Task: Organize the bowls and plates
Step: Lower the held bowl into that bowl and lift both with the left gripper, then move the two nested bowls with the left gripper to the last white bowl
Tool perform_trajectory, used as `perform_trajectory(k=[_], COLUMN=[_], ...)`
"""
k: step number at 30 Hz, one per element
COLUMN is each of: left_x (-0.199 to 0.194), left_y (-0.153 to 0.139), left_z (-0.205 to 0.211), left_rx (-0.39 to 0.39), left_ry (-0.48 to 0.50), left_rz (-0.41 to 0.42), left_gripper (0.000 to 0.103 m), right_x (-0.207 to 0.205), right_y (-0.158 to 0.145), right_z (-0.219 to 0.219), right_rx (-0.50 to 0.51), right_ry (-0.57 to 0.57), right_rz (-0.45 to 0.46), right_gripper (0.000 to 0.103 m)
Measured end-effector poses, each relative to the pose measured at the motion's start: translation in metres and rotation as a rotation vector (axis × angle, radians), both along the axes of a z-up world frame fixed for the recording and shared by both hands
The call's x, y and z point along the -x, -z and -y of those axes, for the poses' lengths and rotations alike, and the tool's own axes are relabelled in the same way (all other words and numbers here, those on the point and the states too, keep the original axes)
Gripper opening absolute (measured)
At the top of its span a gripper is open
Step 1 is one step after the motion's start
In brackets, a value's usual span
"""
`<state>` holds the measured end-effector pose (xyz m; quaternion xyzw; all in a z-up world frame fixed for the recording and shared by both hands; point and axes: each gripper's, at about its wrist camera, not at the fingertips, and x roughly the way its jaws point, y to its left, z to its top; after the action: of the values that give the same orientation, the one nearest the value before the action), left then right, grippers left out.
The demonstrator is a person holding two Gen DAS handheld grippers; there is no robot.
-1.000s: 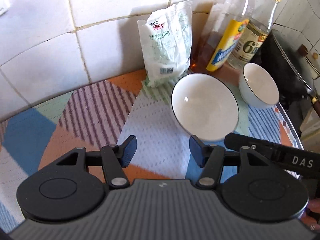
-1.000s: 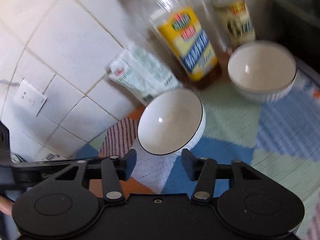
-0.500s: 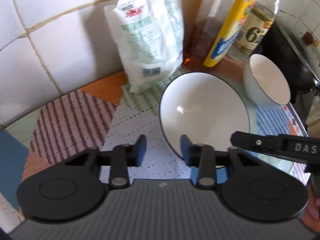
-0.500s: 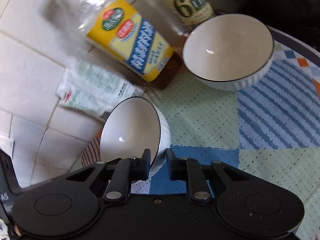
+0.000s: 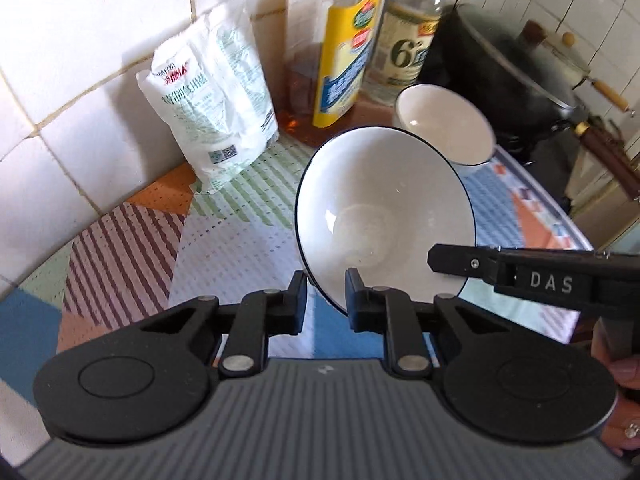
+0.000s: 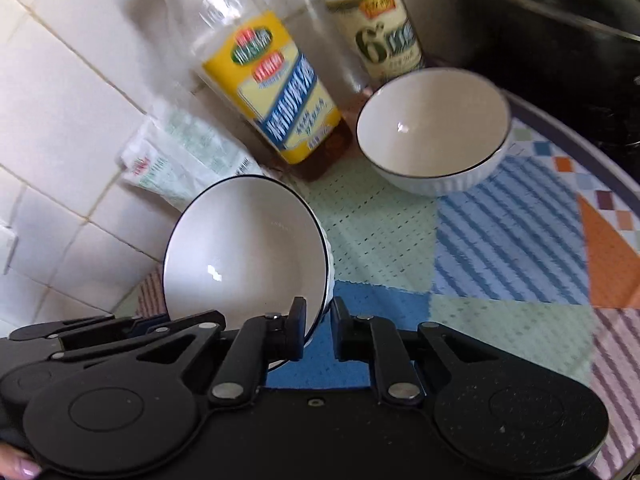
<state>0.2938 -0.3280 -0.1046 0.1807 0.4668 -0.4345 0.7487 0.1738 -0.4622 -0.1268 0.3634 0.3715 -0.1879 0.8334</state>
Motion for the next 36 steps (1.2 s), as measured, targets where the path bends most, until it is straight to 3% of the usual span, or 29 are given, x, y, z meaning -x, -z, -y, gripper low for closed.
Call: perform_trajectory(k=[3, 8, 12, 21, 25, 29, 36], left_x=[0.018, 0.028, 0.048, 0.088, 0.105, 0.102, 0.104], left_y=[-0.015, -0.033, -0.040, -0.018, -0.006, 0.002, 0.009], left_z=[-0.008, -0.027, -0.039, -0.051, -0.047, -0.047, -0.042], left_rx=[0.011, 0.047, 0.044, -0.044, -0.104, -0.109, -0.164], left_ry=[0.005, -0.009, -0.019, -0.023, 0.003, -0.011, -0.005], left_rz=[-0.003, -0.091, -0.099, -0.133, -0.069, -0.159, -0.167], left_gripper=[0.018, 0.018, 0.018, 0.018, 0.018, 0.019, 0.020], right_x=[0.020, 0.056, 0.079, 0.115, 0.114, 0.116, 0.113], right_y=[-0.016, -0.034, -0.040, -0.034, -0.025, -0.024, -0.018], right_z=[-0.008, -0.020, -0.031, -0.060, -0.078, -0.084, -0.093], right_rx=[0.010, -0.013, -0.006, 0.117, 0.183, 0.287, 0.364], right_ry=[-0.001, 0.003, -0.015, -0.044, -0.047, -0.076, -0.124], right_rz=[0.016, 0.077, 0.090, 0.062, -0.029, -0.043, -0.079], right_gripper=[0.017, 0.019, 0.019, 0.019, 0.019, 0.019, 0.018])
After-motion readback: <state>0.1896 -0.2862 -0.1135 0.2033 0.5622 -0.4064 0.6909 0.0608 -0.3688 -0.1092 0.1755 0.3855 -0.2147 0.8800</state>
